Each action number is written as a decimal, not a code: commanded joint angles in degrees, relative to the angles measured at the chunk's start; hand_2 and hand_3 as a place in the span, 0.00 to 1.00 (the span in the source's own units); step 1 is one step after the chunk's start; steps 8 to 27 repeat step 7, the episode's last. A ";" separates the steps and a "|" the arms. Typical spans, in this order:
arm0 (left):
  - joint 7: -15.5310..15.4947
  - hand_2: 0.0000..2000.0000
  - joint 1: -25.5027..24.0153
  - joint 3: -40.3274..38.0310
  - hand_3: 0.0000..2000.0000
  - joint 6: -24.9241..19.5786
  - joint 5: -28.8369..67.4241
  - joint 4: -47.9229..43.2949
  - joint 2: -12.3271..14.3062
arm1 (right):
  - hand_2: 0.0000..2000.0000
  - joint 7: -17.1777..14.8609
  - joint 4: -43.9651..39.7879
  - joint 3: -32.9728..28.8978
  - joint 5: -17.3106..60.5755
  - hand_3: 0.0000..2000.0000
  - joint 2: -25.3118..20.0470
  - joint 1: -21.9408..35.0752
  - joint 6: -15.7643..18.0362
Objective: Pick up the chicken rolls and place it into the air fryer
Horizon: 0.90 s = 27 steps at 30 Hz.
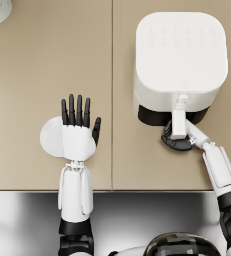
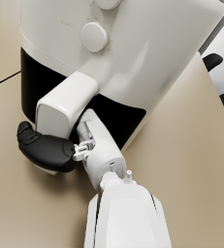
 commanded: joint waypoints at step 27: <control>0.00 0.00 -0.03 0.00 0.00 0.00 0.00 -0.02 0.00 | 1.00 -0.12 -0.12 0.08 0.05 1.00 0.06 0.19 0.59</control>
